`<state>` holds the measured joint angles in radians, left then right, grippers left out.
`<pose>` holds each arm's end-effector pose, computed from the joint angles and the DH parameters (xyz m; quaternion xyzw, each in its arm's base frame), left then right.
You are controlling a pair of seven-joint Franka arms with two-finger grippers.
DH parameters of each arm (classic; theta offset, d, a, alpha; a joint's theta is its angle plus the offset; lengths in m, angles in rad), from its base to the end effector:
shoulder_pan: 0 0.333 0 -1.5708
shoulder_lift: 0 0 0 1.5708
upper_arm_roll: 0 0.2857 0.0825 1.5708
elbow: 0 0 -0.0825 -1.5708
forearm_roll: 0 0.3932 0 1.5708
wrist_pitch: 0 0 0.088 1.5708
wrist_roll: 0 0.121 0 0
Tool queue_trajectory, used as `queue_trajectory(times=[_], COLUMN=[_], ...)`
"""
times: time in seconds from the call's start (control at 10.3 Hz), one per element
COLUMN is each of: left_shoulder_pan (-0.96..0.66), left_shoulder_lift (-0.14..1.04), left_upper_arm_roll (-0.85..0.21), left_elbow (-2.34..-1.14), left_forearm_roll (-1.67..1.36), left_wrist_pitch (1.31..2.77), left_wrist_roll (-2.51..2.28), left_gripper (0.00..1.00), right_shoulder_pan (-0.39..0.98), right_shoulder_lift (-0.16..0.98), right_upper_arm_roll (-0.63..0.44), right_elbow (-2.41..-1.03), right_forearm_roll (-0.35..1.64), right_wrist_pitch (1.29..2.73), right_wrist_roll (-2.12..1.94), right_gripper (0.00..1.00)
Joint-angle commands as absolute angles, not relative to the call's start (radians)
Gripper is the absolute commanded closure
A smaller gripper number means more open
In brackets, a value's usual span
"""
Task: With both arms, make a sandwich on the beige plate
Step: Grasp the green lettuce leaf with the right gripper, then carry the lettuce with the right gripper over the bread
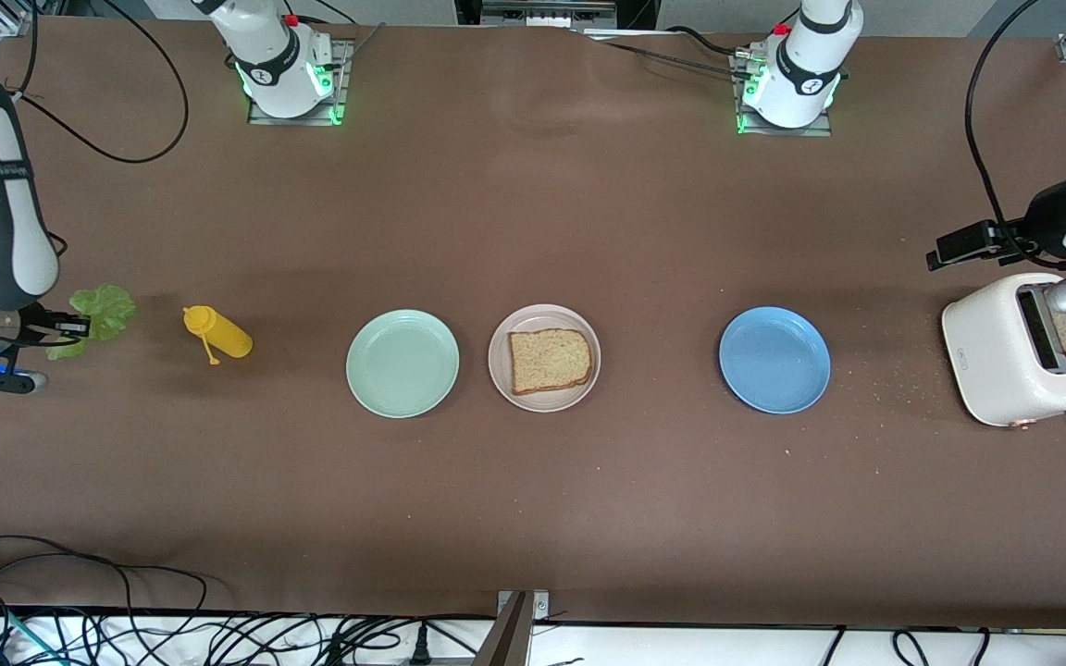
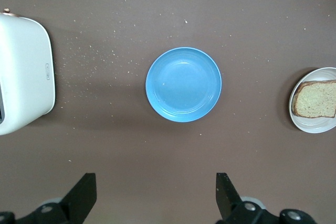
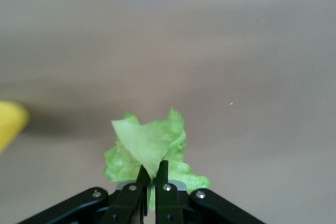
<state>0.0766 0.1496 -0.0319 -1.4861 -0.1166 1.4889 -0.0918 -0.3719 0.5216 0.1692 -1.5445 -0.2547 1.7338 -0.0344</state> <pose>0.5913 0.0127 0.5284 0.9932 0.0674 -0.0746 0.0589 0.6234 -0.1659 0.2871 0.9830 -0.0463 -0.1681 0.0579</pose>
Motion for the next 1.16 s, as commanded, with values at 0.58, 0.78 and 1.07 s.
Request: queue_trajectory(times=[0.58,0.78,1.07], left_shoulder_pan=[0.072,0.072,0.057], left_shoulder_lift=[0.17,0.17,0.178], left_upper_arm_roll=[-0.044,-0.044,-0.048], left_elbow=[-1.445,-1.445,-1.442], left_forearm_roll=[-0.094,-0.075,-0.043], left_wrist_pitch=[1.466,1.468,1.471], left_wrist_roll=[-0.038,-0.037,-0.037], left_gripper=[0.0,0.0,0.0], right_shoulder_pan=[-0.254,-0.14,0.012], right_shoulder_lift=[0.544,0.589,0.696], right_upper_arm_roll=[0.675,0.672,0.66], right_elbow=[-1.285,-1.287,-1.289], right_forearm_roll=[-0.119,-0.063,-0.08], right_wrist_pitch=[1.589,1.754,2.019], right_wrist_roll=[0.613,0.809,1.107], right_gripper=[1.0,1.0,1.0])
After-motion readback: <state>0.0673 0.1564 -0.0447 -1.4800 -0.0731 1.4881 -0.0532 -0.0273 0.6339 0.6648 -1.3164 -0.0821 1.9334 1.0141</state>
